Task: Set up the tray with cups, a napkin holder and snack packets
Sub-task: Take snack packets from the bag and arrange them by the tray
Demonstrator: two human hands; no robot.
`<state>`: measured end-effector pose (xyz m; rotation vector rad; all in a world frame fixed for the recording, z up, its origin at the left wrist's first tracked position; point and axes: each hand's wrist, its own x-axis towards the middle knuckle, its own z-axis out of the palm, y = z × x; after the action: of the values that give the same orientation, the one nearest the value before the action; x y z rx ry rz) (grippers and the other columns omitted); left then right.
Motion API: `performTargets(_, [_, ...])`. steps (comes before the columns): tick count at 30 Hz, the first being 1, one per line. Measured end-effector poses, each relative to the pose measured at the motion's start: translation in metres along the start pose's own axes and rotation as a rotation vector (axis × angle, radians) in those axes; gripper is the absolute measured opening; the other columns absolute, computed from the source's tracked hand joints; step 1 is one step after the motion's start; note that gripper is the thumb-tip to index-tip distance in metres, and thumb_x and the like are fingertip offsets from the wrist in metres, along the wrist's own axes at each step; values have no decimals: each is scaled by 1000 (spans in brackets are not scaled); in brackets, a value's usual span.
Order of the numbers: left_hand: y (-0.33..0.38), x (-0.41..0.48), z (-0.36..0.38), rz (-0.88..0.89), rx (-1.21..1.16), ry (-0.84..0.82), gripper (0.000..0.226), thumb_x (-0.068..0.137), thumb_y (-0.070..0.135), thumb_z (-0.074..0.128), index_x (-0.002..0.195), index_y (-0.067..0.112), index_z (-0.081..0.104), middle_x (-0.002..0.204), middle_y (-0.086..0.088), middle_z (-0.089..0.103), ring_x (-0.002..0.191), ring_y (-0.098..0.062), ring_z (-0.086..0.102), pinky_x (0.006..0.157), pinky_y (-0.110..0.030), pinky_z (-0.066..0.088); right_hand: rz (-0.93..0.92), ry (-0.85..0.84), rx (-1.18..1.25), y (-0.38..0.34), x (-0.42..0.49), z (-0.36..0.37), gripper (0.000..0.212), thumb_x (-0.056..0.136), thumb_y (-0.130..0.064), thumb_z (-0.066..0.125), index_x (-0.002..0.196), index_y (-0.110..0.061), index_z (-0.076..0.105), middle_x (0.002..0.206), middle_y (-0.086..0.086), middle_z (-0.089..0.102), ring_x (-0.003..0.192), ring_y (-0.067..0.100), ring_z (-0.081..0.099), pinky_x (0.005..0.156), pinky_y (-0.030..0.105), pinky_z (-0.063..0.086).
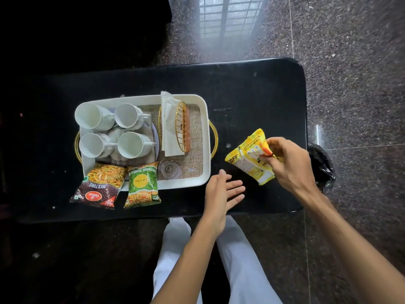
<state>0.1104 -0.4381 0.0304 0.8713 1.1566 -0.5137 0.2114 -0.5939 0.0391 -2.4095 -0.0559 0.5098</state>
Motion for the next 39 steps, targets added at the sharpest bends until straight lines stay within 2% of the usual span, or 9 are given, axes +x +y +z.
performTargets(5, [13, -9, -18, -131, -302, -137, 63, 99, 64, 43, 135, 13, 52, 113, -27, 76, 99, -35, 78, 77, -43, 64, -244, 101, 236, -26, -26, -13, 37, 78, 8, 71, 103, -18, 63, 97, -12, 63, 92, 1, 60, 91, 23, 48])
performTargets(10, [37, -21, -51, -96, -289, -395, 77, 93, 76, 41, 133, 15, 68, 124, -22, 72, 104, -32, 75, 82, -42, 62, -538, 97, 203, -39, -51, 3, 47, 65, 22, 51, 93, -15, 58, 94, 7, 61, 97, 17, 63, 115, 57, 33])
performTargets(17, [58, -33, -87, 80, -141, -389, 52, 83, 29, 74, 134, 25, 66, 119, -10, 75, 97, -21, 74, 75, -37, 60, -640, 116, 136, -54, -67, 32, 23, 99, -5, 38, 86, -13, 55, 98, 13, 61, 112, 24, 59, 114, 58, 32])
performTargets(22, [54, -38, -101, 219, -176, -163, 45, 87, 9, 70, 130, 22, 65, 113, -10, 79, 90, -20, 77, 63, -34, 62, -89, 190, 298, -81, -84, 39, 36, 88, 13, 58, 105, -18, 67, 120, 1, 61, 119, 14, 59, 102, 46, 50])
performTargets(24, [51, -41, -106, 241, -146, -88, 37, 95, 8, 63, 129, 22, 65, 107, -8, 80, 86, -16, 77, 60, -30, 60, 244, 1, 585, -96, -92, 41, 20, 96, -20, 64, 113, -31, 68, 116, -9, 69, 111, 8, 65, 98, 46, 53])
performTargets(26, [46, -44, -111, 259, -73, -27, 36, 99, 9, 59, 131, 23, 62, 104, -5, 81, 86, -15, 76, 64, -29, 60, 436, -258, 721, -108, -95, 47, 39, 87, -57, 63, 123, -41, 63, 118, -11, 71, 107, 7, 69, 97, 46, 55])
performTargets(30, [39, -46, -121, 287, 50, 22, 39, 98, 20, 65, 135, 30, 59, 110, -1, 81, 103, -21, 75, 90, -40, 57, 449, -379, 594, -120, -98, 72, 70, 78, -49, 76, 141, -37, 50, 131, -12, 60, 117, 7, 63, 98, 39, 55])
performTargets(36, [39, -45, -143, 205, 259, -2, 59, 79, 62, 64, 136, 48, 56, 111, 5, 80, 107, -15, 75, 101, -50, 56, 430, -286, 378, -116, -94, 99, 59, 87, -34, 74, 141, -28, 52, 128, 0, 62, 113, 16, 64, 99, 45, 52])
performTargets(39, [33, -44, -149, 190, 286, 25, 53, 79, 59, 66, 131, 53, 56, 119, -1, 77, 111, -19, 73, 101, -50, 56, 445, -264, 357, -113, -94, 110, 56, 87, -35, 74, 139, -29, 53, 126, 1, 62, 111, 18, 64, 96, 46, 53])
